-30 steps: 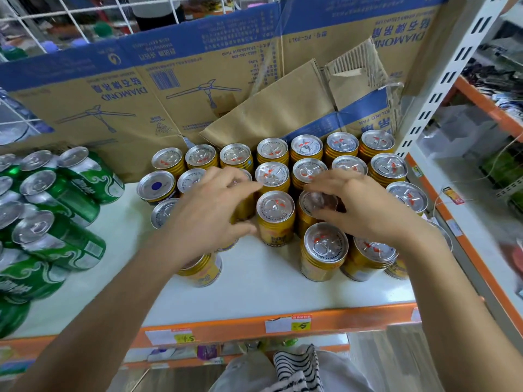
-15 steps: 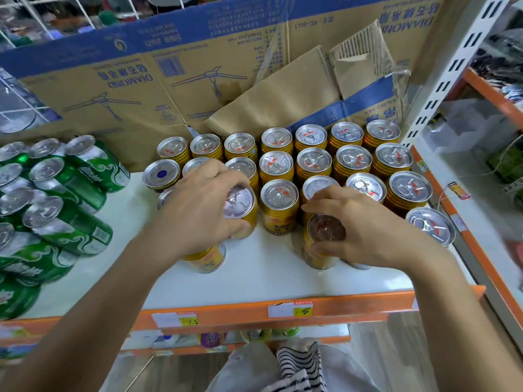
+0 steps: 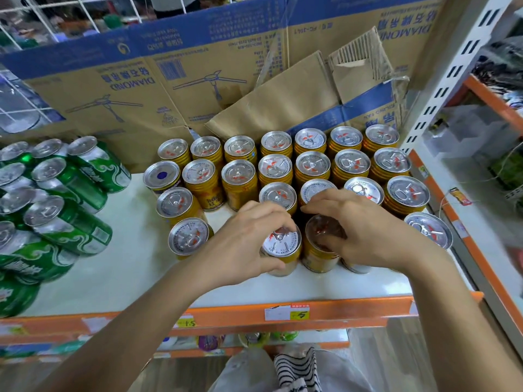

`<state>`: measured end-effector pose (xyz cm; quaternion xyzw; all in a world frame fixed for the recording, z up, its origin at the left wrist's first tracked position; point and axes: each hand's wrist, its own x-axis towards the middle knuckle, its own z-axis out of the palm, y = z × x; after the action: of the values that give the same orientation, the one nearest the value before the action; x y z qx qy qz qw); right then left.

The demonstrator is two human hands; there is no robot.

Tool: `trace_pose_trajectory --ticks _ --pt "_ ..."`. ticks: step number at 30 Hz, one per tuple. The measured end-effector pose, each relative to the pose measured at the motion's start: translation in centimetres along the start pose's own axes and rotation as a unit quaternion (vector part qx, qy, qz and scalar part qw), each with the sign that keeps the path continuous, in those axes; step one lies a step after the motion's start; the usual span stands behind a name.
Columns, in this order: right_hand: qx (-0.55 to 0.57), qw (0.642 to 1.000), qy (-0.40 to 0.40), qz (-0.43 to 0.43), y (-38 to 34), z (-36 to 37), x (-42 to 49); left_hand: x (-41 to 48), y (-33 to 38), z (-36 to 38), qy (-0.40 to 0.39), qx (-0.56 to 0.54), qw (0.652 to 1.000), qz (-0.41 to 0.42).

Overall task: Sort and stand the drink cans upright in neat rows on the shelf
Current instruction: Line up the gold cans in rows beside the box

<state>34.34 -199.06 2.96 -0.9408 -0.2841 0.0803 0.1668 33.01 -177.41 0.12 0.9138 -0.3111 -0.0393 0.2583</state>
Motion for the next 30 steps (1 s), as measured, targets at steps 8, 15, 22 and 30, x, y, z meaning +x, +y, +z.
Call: trace_pose_trajectory --ticks 8,15,22,30 --pt "0.024 0.999 0.028 0.023 -0.2 -1.3 1.2 0.7 -1.2 -1.6 0.006 0.015 1.000 0.007" --pt "-0.024 0.994 0.095 0.040 1.3 -1.9 10.4 6.4 -6.6 -6.1 0.112 0.106 0.977 -0.150" --pt "-0.082 0.995 0.039 0.048 1.7 0.0 15.7 9.1 -7.6 -4.7 0.003 0.197 0.957 -0.212" --pt "-0.091 0.994 0.049 0.032 2.4 1.0 16.0 4.5 -7.8 -3.9 0.003 0.219 0.965 -0.143"
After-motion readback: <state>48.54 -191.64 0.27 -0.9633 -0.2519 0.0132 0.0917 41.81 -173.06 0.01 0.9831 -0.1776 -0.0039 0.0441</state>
